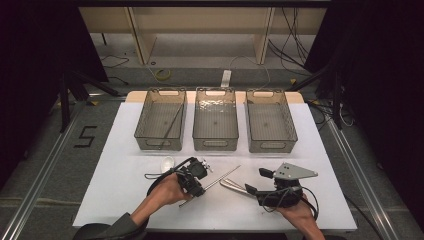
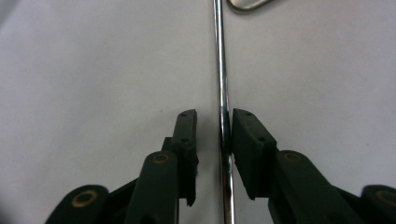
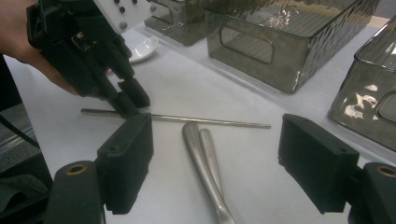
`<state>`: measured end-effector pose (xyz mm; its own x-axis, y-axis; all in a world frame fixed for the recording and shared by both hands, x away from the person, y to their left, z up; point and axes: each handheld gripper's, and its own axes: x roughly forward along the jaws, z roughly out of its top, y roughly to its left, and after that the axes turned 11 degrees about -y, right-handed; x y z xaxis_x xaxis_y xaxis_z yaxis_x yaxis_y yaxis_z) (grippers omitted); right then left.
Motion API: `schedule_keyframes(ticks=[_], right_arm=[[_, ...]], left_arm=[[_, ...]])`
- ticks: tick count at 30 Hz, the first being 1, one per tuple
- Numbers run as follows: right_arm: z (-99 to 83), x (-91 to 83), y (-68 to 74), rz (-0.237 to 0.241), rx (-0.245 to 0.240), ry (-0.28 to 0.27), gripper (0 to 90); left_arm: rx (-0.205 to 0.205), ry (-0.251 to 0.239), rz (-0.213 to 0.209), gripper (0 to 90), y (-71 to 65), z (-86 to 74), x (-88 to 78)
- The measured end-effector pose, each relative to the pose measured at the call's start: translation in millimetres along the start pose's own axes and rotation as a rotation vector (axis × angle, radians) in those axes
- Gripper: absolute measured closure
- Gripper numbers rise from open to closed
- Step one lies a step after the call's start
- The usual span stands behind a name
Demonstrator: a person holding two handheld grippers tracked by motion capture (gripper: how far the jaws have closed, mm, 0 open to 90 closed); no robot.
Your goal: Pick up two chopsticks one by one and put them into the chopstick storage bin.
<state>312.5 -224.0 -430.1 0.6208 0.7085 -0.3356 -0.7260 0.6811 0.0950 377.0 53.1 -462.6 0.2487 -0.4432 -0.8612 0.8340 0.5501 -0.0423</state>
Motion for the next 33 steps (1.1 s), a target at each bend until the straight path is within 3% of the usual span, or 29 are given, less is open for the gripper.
schedule_keyframes(ticks=[12,24,33], right_arm=[[-0.3,0.7,0.5,-0.002,-0.002,0.007,27.3],[-0.3,0.8,0.7,0.000,-0.004,0.009,27.3],[-0.3,0.8,0.4,-0.001,-0.005,0.010,27.5]], left_arm=[[0.019,0.001,0.008,83.0,-0.2,-0.1,0.3],[0.020,-0.013,0.001,84.4,0.3,-1.4,-0.2],[0.019,-0.059,0.003,84.6,6.1,0.2,-9.1]])
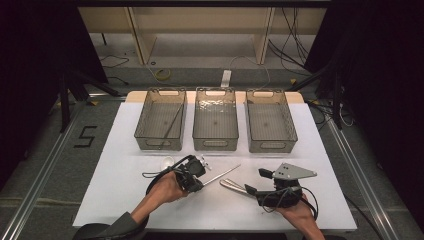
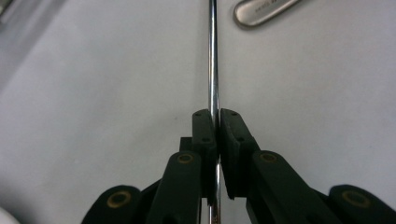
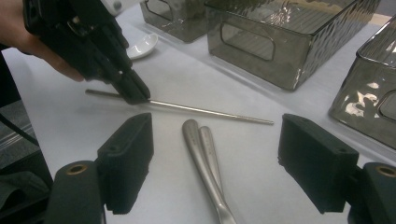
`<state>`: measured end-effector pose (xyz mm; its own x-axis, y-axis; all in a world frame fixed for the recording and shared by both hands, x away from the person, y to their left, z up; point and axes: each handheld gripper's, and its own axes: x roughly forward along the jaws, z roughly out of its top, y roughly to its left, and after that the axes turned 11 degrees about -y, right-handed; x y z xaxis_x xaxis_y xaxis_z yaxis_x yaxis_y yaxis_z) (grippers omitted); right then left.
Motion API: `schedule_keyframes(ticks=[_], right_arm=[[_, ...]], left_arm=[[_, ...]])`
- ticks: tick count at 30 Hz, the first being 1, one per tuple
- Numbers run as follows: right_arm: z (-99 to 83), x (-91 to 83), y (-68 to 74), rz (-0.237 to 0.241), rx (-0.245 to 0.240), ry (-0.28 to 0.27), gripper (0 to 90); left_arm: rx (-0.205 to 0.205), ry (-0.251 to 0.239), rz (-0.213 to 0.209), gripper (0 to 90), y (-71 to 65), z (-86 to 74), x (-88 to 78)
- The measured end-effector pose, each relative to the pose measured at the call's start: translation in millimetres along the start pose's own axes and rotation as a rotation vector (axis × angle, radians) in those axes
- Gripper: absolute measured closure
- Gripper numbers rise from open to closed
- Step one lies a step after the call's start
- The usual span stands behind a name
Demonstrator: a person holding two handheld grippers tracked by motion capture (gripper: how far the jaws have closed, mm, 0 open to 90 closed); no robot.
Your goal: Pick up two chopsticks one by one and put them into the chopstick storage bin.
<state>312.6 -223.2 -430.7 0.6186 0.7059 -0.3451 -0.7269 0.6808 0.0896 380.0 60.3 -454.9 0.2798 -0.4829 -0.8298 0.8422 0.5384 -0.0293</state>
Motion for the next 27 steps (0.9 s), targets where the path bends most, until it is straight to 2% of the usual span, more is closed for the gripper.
schedule_keyframes(ticks=[8,12,17,18,21,27], right_arm=[[0.3,-0.5,-0.1,0.000,0.000,0.000,27.5],[0.2,-0.4,0.0,-0.002,-0.002,-0.001,27.5],[0.1,-0.4,-0.1,-0.003,-0.001,0.000,27.5],[0.2,-0.3,-0.2,-0.003,-0.003,0.000,27.5],[-0.1,-0.3,-0.1,-0.005,0.002,0.003,27.5],[-0.1,-0.4,-0.2,-0.004,0.002,0.003,27.5]], left_arm=[[0.009,-0.043,-0.014,84.7,1.9,4.5,-19.3],[-0.011,-0.067,-0.031,84.7,5.2,5.2,-26.5],[-0.031,-0.109,-0.024,84.7,10.2,6.3,-37.6],[-0.023,-0.115,-0.019,84.7,11.7,7.0,-40.8],[-0.049,-0.159,-0.042,84.7,16.1,8.2,-50.8],[-0.072,-0.215,-0.023,84.7,25.2,9.4,-71.0]])
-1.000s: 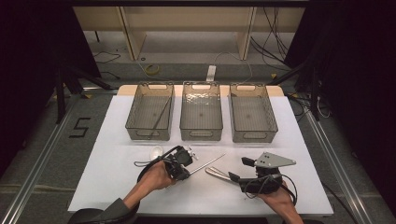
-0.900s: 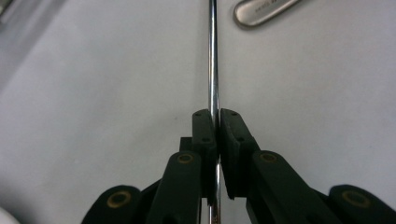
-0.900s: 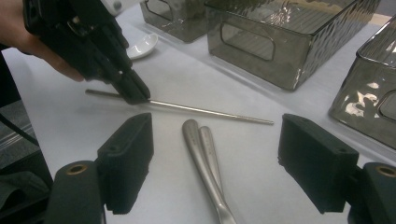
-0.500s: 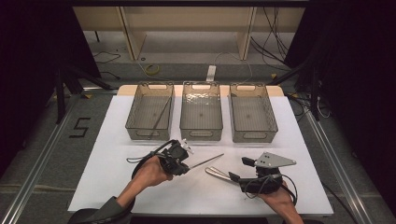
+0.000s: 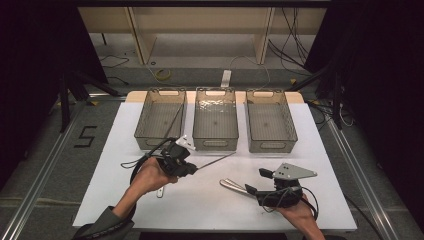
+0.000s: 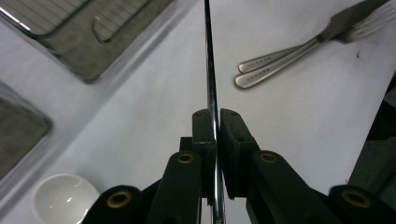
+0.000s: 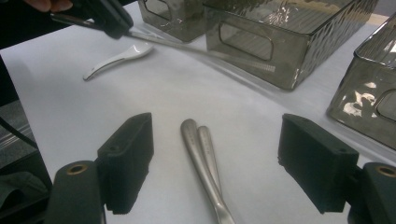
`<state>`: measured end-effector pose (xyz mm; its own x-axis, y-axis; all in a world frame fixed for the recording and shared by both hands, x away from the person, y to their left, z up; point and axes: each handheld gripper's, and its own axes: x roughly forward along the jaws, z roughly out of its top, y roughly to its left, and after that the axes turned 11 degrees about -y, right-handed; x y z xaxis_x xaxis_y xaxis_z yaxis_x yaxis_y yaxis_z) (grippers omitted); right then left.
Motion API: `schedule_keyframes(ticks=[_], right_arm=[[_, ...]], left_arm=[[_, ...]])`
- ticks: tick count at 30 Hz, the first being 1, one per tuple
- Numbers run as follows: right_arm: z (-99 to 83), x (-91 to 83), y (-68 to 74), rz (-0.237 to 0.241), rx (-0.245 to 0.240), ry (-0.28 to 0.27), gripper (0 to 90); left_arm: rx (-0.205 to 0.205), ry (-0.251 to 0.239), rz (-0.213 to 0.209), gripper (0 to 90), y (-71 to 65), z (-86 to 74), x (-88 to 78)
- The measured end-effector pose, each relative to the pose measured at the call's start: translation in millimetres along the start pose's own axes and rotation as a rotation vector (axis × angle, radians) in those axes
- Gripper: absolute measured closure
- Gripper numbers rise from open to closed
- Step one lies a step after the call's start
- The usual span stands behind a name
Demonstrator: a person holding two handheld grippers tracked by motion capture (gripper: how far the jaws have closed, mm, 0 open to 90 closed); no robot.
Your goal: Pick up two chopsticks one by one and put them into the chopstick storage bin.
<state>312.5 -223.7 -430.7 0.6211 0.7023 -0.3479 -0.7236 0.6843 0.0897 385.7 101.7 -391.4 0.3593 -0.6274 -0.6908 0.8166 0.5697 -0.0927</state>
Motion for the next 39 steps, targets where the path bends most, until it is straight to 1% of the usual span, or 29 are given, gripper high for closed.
schedule_keyframes(ticks=[2,3,7,10,12,13,14,16,17,20,23,27,31,33,36,39], right_arm=[[0.1,-0.1,0.1,0.000,0.000,-0.002,27.5],[0.0,0.0,0.1,0.000,0.001,-0.001,27.5],[0.2,-0.6,-0.6,-0.003,-0.001,-0.003,27.5],[-0.5,-0.2,-0.6,-0.002,-0.003,0.000,27.5],[-0.6,-0.1,-0.6,-0.002,-0.002,0.000,27.5],[-0.7,-0.1,-0.8,-0.002,0.000,0.002,27.5],[-1.0,0.1,-1.1,-0.002,0.000,0.004,27.5],[-1.5,0.4,-1.4,-0.004,-0.001,0.004,27.5],[-1.4,0.1,-1.8,-0.003,0.000,0.004,27.5],[-1.8,0.2,-2.3,-0.003,0.002,0.001,27.5],[-1.7,0.3,-2.0,0.001,0.005,0.000,27.5],[-2.0,1.1,-1.2,0.004,0.002,0.006,27.5],[-2.0,0.8,-1.5,0.002,0.004,0.002,27.5],[-1.9,0.6,-1.8,0.005,0.005,0.002,27.5],[-2.4,1.3,-1.3,0.005,0.004,0.004,27.5],[-2.3,1.4,-1.3,0.007,0.004,0.004,27.5]], left_arm=[[-0.003,-0.014,0.011,84.7,2.9,1.4,-5.0],[-0.011,-0.020,0.011,84.7,4.5,2.0,-7.4],[-0.021,-0.064,0.037,84.7,12.0,6.1,-21.2],[-0.033,-0.097,0.060,84.7,20.3,10.8,-32.3],[-0.044,-0.119,0.064,84.6,27.2,13.4,-37.6],[-0.053,-0.133,0.068,84.6,30.3,14.2,-39.3],[-0.060,-0.136,0.069,84.6,33.5,14.9,-40.3],[-0.073,-0.145,0.089,84.6,39.8,15.3,-41.4],[-0.078,-0.147,0.091,84.6,44.1,15.1,-42.0],[-0.099,-0.169,0.135,84.6,55.9,15.1,-44.0],[-0.115,-0.190,0.158,84.6,67.1,16.7,-47.6],[-0.144,-0.205,0.177,84.6,80.4,21.2,-50.9],[-0.158,-0.212,0.217,84.6,94.3,26.3,-56.5],[-0.176,-0.214,0.229,84.7,101.9,27.6,-59.6],[-0.199,-0.213,0.261,84.6,115.1,27.9,-64.1],[-0.233,-0.215,0.287,84.6,129.1,25.8,-67.0]])
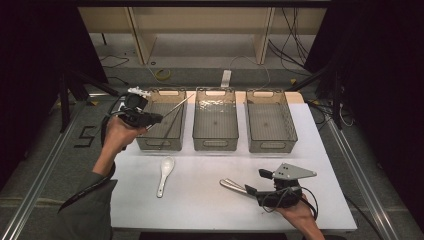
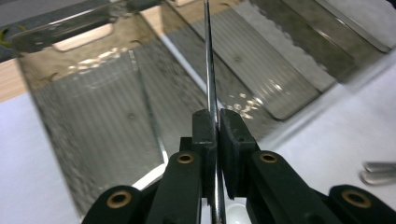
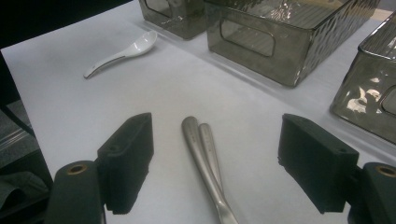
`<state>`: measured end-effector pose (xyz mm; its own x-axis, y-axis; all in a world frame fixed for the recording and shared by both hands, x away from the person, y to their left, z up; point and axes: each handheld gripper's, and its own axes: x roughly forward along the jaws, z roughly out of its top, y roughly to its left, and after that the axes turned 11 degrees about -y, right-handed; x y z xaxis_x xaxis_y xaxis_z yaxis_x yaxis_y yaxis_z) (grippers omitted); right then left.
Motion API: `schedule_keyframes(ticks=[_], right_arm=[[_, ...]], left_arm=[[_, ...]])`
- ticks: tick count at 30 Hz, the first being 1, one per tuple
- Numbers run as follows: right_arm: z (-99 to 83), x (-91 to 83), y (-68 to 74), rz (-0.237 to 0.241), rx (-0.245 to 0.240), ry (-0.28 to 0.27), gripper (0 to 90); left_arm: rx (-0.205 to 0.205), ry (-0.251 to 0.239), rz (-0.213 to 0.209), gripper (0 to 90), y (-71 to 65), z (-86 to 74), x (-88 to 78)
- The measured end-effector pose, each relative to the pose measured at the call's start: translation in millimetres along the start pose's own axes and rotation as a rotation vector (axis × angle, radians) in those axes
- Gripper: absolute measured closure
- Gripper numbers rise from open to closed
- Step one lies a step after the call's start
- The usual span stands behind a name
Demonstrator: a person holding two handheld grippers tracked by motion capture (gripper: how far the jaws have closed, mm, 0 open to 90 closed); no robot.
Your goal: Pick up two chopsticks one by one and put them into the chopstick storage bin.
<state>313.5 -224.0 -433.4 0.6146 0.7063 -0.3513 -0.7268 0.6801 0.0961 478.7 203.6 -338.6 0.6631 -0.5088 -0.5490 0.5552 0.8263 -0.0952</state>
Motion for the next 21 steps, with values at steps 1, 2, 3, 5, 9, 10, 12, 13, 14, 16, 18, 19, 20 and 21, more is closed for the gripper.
schedule_keyframes(ticks=[1,2,3,5,9,10,12,13,14,16,18,19,20,21], right_arm=[[0.0,-0.1,-0.1,0.000,0.000,0.004,27.5],[-0.1,-0.1,-0.2,0.000,0.001,0.004,27.5],[-0.1,0.1,-0.3,0.000,0.002,0.004,27.5],[-0.2,0.5,-0.3,0.001,0.004,0.005,27.5],[-0.7,1.3,-0.4,0.003,0.006,0.007,27.5],[-0.7,1.4,-0.5,0.003,0.006,0.007,27.5],[-0.6,1.1,-0.3,0.002,0.006,0.007,27.5],[-0.6,1.0,-0.5,0.003,0.006,0.005,27.5],[-0.5,1.0,-0.6,0.004,0.007,0.004,27.5],[-0.5,0.7,-0.7,0.003,0.006,0.004,27.5],[-0.4,0.4,-0.7,0.004,0.006,0.003,27.5],[-0.4,0.4,-0.7,0.004,0.008,0.003,27.5],[-0.4,0.5,-0.9,0.004,0.007,0.003,27.5],[-0.5,0.4,-0.7,0.004,0.008,0.004,27.5]], left_arm=[[-0.007,0.008,0.008,84.6,4.6,0.2,1.2],[-0.012,0.015,0.021,84.6,9.0,0.0,2.7],[-0.015,0.016,0.034,84.6,13.0,-0.5,4.3],[-0.031,0.024,0.052,84.6,20.2,-1.2,7.6],[-0.064,0.030,0.075,84.6,32.5,-1.7,16.3],[-0.070,0.031,0.078,84.6,33.9,-1.9,18.4],[-0.078,0.030,0.084,84.6,37.6,-2.4,23.7],[-0.085,0.032,0.083,84.6,39.9,-2.9,26.5],[-0.092,0.030,0.086,84.6,41.9,-3.4,29.2],[-0.098,0.040,0.090,84.6,44.5,-4.2,34.4],[-0.109,0.042,0.093,84.6,46.9,-5.4,39.2],[-0.116,0.044,0.099,84.5,48.0,-6.2,41.5],[-0.122,0.046,0.103,84.5,49.0,-7.1,43.9],[-0.125,0.050,0.105,84.5,50.0,-8.1,46.2]])
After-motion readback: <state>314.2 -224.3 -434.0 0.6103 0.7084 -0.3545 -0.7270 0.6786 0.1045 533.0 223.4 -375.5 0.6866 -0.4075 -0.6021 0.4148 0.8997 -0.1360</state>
